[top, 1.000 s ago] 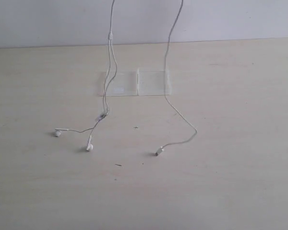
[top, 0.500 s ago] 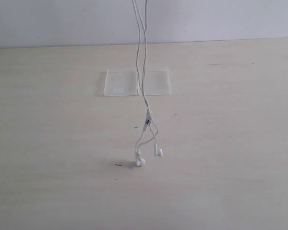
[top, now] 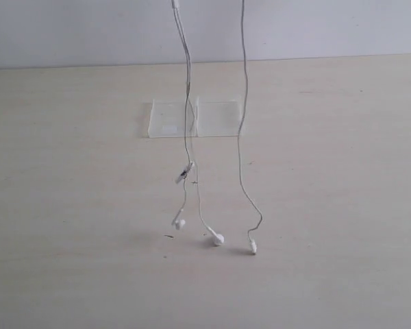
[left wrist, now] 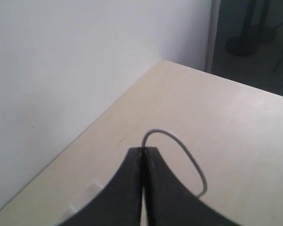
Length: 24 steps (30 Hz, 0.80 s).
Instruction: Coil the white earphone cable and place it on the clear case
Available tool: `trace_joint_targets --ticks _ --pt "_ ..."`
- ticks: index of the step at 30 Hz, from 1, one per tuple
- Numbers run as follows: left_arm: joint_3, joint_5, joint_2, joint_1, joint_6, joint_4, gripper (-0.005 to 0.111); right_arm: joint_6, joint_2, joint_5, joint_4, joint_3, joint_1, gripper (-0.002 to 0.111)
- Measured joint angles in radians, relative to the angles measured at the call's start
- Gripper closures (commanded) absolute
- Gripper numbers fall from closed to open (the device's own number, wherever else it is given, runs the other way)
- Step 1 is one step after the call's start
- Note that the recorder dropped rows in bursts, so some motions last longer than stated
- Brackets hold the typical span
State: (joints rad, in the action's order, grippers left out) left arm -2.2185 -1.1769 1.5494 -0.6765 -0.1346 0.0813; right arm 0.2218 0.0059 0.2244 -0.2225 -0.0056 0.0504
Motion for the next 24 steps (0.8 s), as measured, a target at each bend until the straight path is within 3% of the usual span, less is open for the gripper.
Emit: trace_joint_targets --ticks 6,12,16,24 --pt "0.000 0.006 0.000 0.000 0.000 -0.003 0.107 0.084 0.041 0.141 0.085 -0.015 0.000 0.108" --pt "0.000 0.044 0.000 0.000 0.021 -0.003 0.107 0.239 0.290 0.147 0.267 -0.189 0.000 0.108" --pt "0.000 0.057 0.000 0.000 0.028 -0.003 0.107 0.430 0.546 0.217 0.631 -0.256 0.000 0.108" --pt "0.000 0.074 0.000 0.000 0.057 -0.010 0.107 0.900 1.007 0.658 1.543 -0.574 0.000 0.108"
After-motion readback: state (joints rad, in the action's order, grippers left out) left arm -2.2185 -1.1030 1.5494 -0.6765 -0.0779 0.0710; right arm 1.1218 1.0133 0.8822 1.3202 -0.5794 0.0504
